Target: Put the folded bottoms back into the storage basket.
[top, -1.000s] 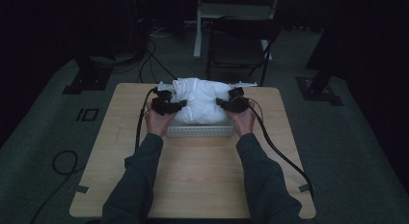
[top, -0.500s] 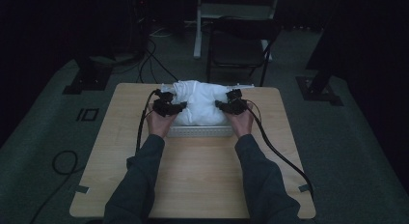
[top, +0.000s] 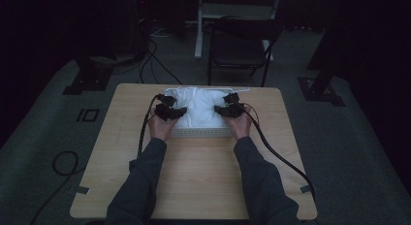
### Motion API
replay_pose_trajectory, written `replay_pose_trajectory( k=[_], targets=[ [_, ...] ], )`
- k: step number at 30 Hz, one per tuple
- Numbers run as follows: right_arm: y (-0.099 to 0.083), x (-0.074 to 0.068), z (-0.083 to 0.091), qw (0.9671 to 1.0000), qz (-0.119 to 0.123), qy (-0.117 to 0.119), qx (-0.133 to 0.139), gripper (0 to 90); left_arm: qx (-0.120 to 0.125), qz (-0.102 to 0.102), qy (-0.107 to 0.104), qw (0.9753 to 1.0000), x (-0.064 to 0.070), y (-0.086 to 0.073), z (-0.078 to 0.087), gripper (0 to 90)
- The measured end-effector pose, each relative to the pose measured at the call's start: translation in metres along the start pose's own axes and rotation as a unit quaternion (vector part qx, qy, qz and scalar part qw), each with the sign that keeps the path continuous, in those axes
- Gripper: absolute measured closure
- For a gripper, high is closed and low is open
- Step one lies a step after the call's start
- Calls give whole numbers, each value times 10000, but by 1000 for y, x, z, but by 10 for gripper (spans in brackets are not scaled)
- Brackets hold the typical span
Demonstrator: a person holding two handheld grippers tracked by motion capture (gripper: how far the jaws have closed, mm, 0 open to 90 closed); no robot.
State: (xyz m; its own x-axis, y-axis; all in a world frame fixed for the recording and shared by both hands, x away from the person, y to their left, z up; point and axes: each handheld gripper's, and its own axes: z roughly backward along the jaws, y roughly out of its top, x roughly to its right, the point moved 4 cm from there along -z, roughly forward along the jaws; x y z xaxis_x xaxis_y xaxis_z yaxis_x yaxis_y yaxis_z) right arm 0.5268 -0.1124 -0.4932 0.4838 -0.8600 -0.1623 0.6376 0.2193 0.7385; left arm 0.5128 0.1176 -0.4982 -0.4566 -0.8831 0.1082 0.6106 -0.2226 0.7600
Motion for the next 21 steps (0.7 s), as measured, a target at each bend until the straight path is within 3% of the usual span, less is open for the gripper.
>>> replay_pose_trajectory(
  k=[7, 11, 12, 15, 16, 21],
  targets=[
    [-4, 1, -8, 9999, -12, -25, -132, 645, -263, 61, 219, 9994, -1, -6, -7, 507],
    [-7, 4, -13, 9994, -62, -72, -318, 581, -418, 125, 442, 9981, -5, -11, -11, 396],
    [-10, 8, -15, 9984, -79, -267, -495, 509, -185, 153, 599, 9979, -5, -9, -6, 363],
    [-11, 11, -15, 9980, -73, -380, -505, 449, 12, 228, 559, 9982, -6, -6, 2, 357],
    [-9, 14, -10, 9987, -103, -414, -276, 383, 70, 198, 559, 9982, -7, -5, 6, 356],
    [-4, 16, 4, 9986, -22, -528, -2, 367, 198, 185, 596, 9979, -10, -3, 16, 357]
  ],
)
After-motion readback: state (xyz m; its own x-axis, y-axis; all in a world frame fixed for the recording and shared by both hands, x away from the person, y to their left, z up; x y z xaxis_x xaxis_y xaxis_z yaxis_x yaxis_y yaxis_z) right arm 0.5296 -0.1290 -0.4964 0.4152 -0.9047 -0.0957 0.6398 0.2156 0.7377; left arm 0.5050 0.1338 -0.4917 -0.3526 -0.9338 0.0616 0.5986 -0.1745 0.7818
